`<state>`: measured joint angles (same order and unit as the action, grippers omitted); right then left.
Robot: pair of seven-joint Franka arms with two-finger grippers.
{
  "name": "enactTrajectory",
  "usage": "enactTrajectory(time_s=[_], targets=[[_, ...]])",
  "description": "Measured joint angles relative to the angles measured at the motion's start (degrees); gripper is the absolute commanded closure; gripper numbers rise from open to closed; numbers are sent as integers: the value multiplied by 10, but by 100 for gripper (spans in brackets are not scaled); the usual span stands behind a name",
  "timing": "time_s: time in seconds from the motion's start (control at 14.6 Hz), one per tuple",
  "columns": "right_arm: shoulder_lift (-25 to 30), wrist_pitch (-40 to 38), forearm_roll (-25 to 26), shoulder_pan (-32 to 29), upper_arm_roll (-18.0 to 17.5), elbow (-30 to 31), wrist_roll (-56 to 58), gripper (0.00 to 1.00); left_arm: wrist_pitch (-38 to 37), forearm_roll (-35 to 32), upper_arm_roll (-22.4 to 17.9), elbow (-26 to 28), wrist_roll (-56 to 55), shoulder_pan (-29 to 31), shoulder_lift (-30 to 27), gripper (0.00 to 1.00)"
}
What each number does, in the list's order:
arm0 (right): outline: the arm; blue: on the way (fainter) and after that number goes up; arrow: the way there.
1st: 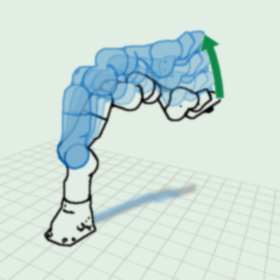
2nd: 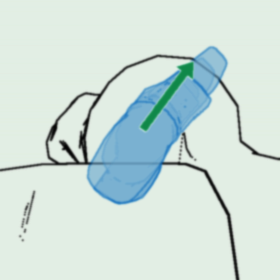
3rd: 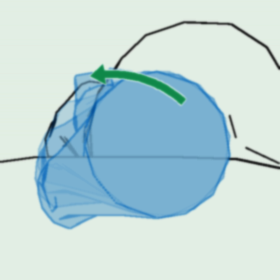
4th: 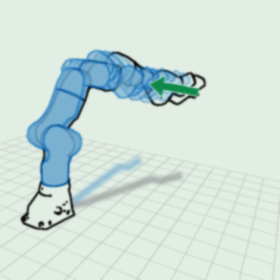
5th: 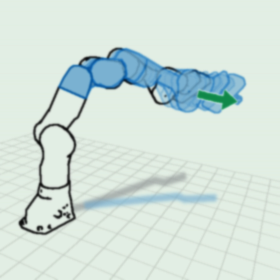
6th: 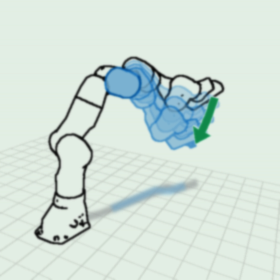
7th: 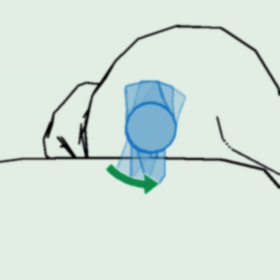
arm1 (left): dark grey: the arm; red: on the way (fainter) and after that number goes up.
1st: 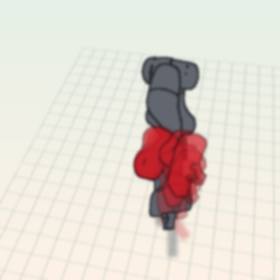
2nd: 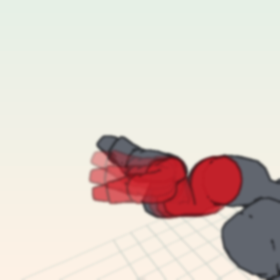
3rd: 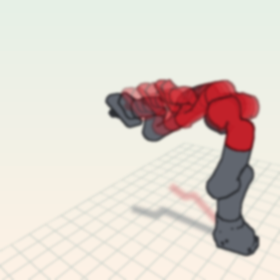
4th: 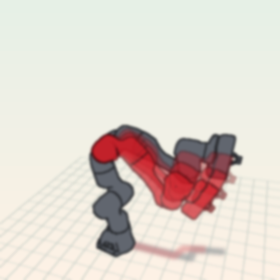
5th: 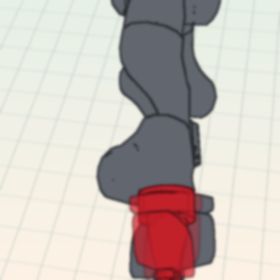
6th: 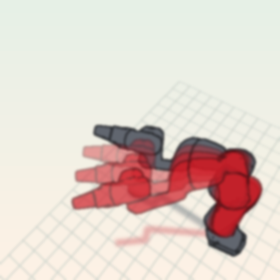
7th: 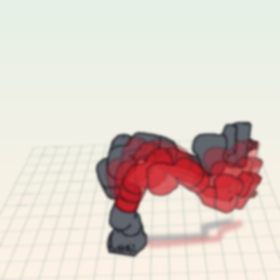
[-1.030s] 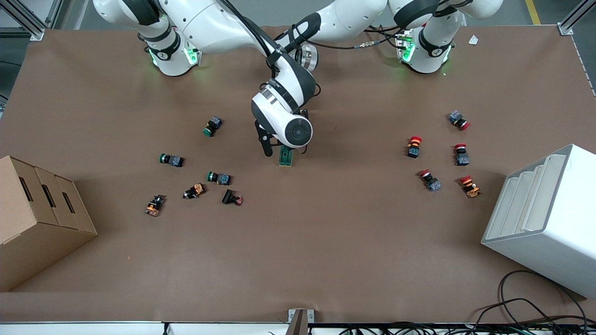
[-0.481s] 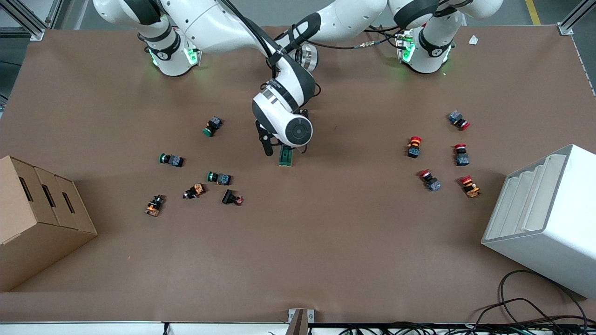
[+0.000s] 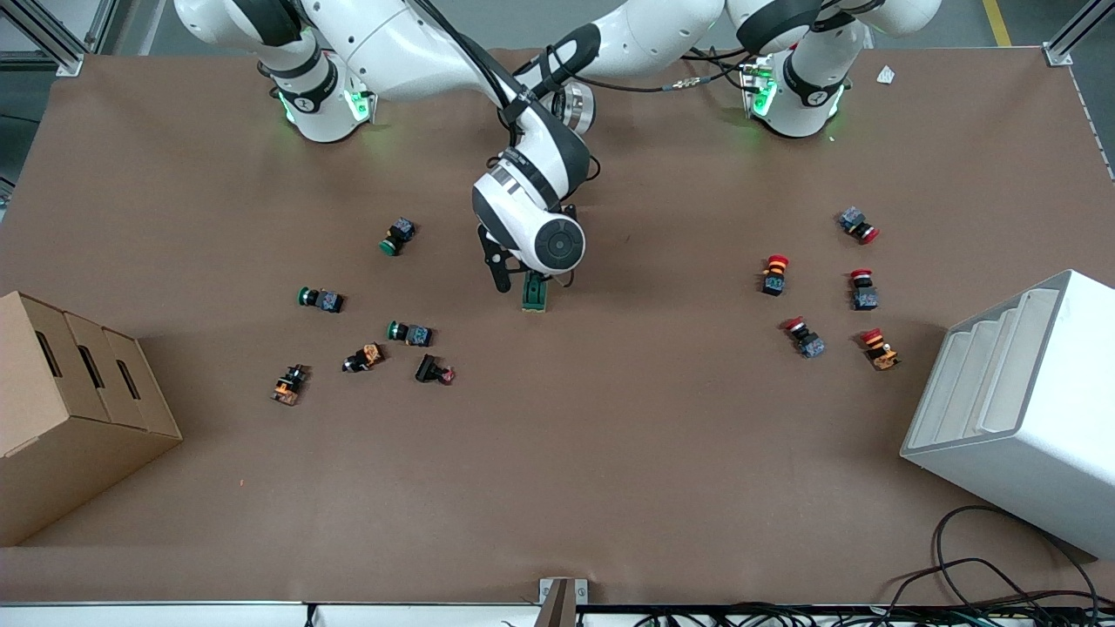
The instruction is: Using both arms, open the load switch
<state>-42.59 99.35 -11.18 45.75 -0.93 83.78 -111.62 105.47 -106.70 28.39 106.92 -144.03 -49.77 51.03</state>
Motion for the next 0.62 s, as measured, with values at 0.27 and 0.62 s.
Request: enactTrajectory(time_s=[0.27, 0.62], targets=[[17, 4, 4, -28, 11, -12, 68, 0, -1, 1, 0, -1, 0, 0, 0, 0], [79, -6, 43, -113, 14, -16, 248, 0, -2, 72, 16, -19, -2, 3, -2, 0]])
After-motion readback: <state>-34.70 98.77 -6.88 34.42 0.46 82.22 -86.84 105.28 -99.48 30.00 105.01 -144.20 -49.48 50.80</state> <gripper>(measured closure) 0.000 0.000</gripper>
